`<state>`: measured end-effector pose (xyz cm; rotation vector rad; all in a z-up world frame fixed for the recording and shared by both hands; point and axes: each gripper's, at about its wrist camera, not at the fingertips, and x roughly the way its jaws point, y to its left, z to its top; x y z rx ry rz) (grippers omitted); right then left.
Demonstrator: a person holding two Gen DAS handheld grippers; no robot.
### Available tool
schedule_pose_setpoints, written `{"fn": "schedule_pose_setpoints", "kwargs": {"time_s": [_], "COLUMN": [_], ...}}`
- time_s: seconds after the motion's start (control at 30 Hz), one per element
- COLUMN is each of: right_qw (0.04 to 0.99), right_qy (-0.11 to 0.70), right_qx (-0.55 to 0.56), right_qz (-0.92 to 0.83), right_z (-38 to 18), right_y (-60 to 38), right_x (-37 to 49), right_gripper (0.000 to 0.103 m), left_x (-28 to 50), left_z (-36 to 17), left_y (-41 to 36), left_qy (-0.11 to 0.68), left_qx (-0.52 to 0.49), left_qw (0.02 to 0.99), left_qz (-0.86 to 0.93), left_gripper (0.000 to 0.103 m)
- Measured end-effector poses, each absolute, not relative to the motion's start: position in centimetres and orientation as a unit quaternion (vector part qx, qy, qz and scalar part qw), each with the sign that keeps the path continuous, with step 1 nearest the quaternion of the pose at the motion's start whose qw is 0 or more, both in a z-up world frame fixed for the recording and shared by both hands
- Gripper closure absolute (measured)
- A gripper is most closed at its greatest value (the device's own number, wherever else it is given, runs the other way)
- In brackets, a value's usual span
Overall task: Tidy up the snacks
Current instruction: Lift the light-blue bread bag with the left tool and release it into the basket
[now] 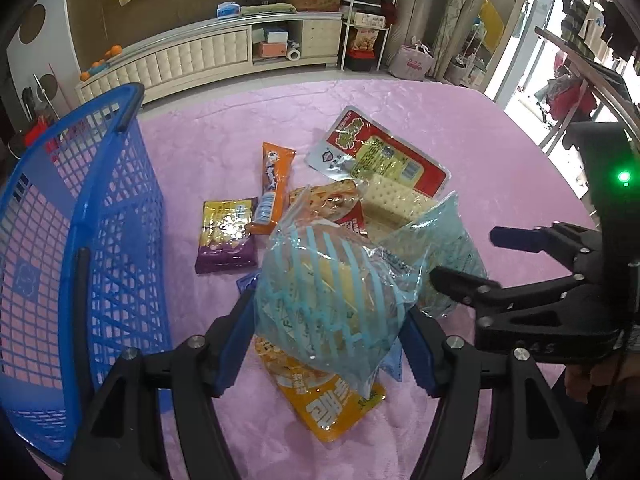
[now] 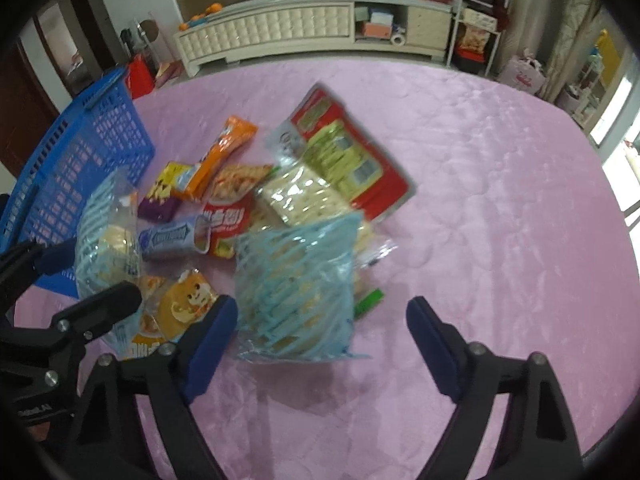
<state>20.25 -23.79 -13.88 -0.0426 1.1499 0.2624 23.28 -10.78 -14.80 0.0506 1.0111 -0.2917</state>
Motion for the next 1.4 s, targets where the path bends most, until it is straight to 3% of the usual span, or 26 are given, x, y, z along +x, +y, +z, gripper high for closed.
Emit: {"fn": "schedule_pose_setpoints", "kwargs": {"time_s": [0.1,0.17,0.23,0.27,0.67,1.03,1.4], "right_qw": [0.826,0.824,0.826,0.830,0.868,0.894,0.883], "right_qy": [0.546,0.545,0.540,0.533,0.468,0.390,0.384], "right_qx": [-0.028,-0.025,-0.040,-0.050,-0.019,-0.030,-0.043], "right_qz": [0.134,0.154,0.157,0.157,0.167,0.216,0.268], "right_z": [-14.5,-14.4,-14.0,-13.7,-5.2,3.7,5.0], "right_y": [-23.3,-23.0,-22.6,-22.5,-23.5,-18.1,-11.0], "right_x": [20.2,20.2,19.9,19.7,16.6,16.5,19.0], "right_gripper": [0.021,0.035,0.039,0.046,0.047,0.047,0.047], "left_x": [23.3,23.3,23.2,23.1,20.0,19.3,21.4], "left_z": [-15.1,-15.3,-15.3,-15.3,-7.7,0.7,2.1], "left_y": [-10.9,-10.9,-10.9,-11.0,-9.5,-2.1,6.0], "left_qy": [0.483,0.485,0.486,0.486,0.425,0.364,0.365], "left_qx": [0.024,0.024,0.020,0.019,0.000,0.005,-0.002], "left_qw": [0.864,0.863,0.863,0.863,0.891,0.925,0.929], "left_qz": [-0.141,-0.139,-0.139,-0.139,-0.159,-0.109,-0.055], "left_gripper": [0.037,0.037,0.037,0.037,0.037,0.037,0.037]}}
